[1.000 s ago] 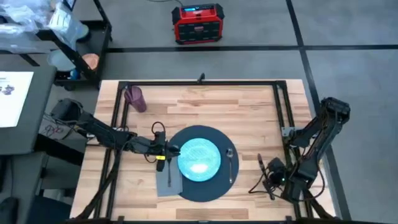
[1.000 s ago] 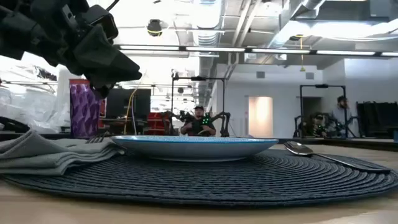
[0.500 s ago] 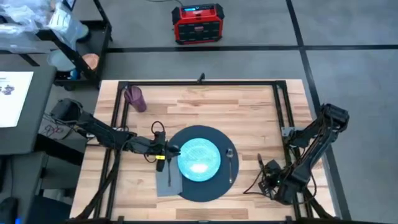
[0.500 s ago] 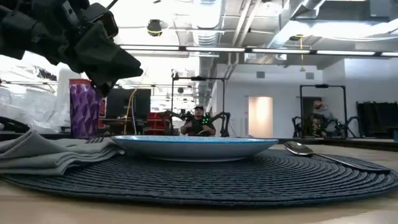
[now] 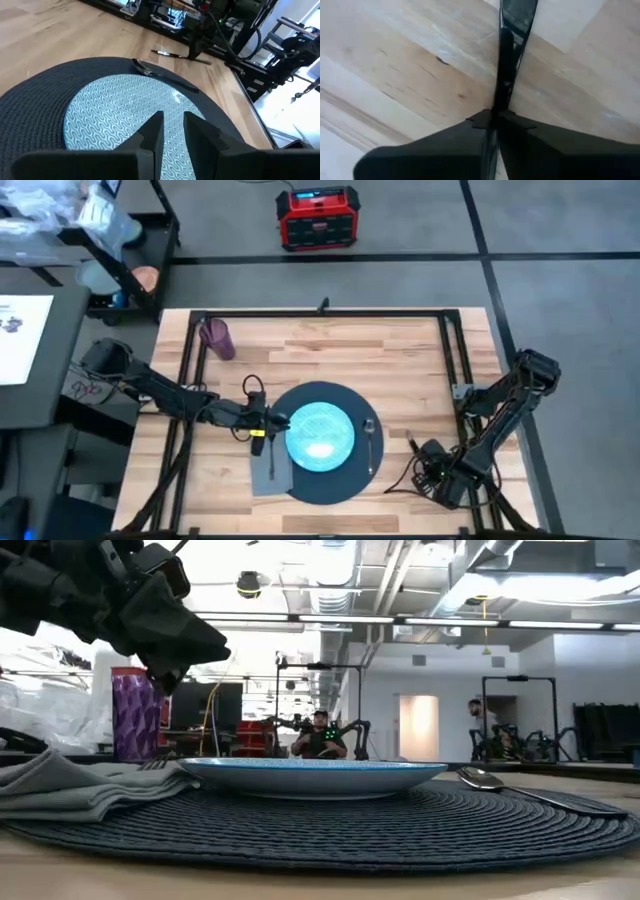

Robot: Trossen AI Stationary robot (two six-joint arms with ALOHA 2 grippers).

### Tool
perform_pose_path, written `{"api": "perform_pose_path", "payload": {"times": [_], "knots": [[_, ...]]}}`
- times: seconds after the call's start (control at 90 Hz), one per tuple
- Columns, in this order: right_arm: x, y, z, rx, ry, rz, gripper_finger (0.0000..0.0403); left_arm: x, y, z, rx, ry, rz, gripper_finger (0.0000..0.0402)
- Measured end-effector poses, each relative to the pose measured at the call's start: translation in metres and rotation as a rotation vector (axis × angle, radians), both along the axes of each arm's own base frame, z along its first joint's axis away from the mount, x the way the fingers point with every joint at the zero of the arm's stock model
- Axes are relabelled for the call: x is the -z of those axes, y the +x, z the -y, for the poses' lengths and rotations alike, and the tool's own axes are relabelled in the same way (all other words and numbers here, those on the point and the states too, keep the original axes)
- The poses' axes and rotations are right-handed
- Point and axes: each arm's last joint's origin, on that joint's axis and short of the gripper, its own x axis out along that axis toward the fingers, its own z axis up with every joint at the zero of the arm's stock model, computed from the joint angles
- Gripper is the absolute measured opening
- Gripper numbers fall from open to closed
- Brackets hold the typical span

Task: Set table place
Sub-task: Put the black knife on the dark blue table mat

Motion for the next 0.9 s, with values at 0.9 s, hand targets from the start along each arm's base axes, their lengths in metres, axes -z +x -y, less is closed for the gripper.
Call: {"api": "perform_pose_path", "payload": {"times": [0.9], "knots": [[-0.027, 0.015, 0.017, 0.006, -0.102, 0.123, 0.0000, 0.000, 0.000, 0.000, 0.004, 0.004, -0.002, 0.0056]]}}
